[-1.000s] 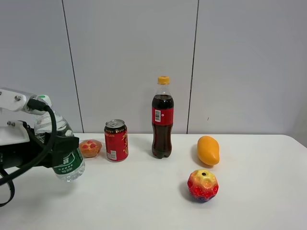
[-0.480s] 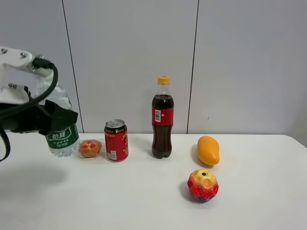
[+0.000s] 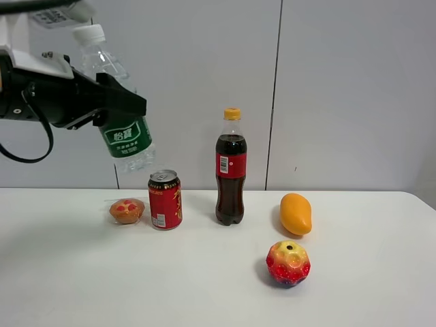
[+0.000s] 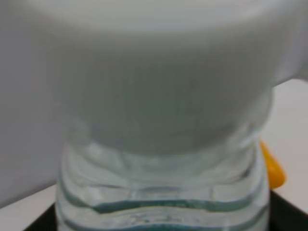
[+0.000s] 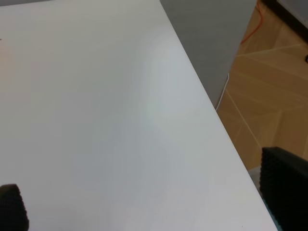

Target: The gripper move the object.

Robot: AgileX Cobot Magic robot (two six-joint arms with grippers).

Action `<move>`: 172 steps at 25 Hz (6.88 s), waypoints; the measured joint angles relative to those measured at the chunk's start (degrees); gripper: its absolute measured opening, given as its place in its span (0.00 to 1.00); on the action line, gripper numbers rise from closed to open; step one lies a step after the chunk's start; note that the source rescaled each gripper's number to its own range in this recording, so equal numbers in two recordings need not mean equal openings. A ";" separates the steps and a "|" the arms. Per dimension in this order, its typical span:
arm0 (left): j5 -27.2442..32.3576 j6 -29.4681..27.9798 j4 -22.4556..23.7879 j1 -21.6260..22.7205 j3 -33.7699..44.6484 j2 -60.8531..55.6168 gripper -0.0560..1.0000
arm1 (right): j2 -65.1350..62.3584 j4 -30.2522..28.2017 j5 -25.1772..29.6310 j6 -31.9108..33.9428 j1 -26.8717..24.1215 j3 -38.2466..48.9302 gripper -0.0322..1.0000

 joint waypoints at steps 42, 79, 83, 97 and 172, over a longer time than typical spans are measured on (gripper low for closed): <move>4.90 12.03 -12.05 -23.64 -37.72 36.58 0.10 | 0.00 0.00 0.00 0.00 0.00 0.00 1.00; 6.92 12.31 -11.86 -27.87 -52.03 57.47 0.10 | 0.00 0.00 0.00 0.00 0.00 0.00 1.00; 6.92 12.31 -11.86 -27.87 -52.26 57.78 0.10 | 0.00 0.00 0.00 0.00 0.00 0.00 1.00; 6.48 12.31 -11.86 -27.87 -52.44 58.66 0.10 | 0.00 0.00 0.00 0.00 0.00 0.00 1.00; 61.70 12.25 -8.42 -10.25 -53.09 15.43 0.99 | 0.00 0.00 0.00 0.00 0.00 0.00 1.00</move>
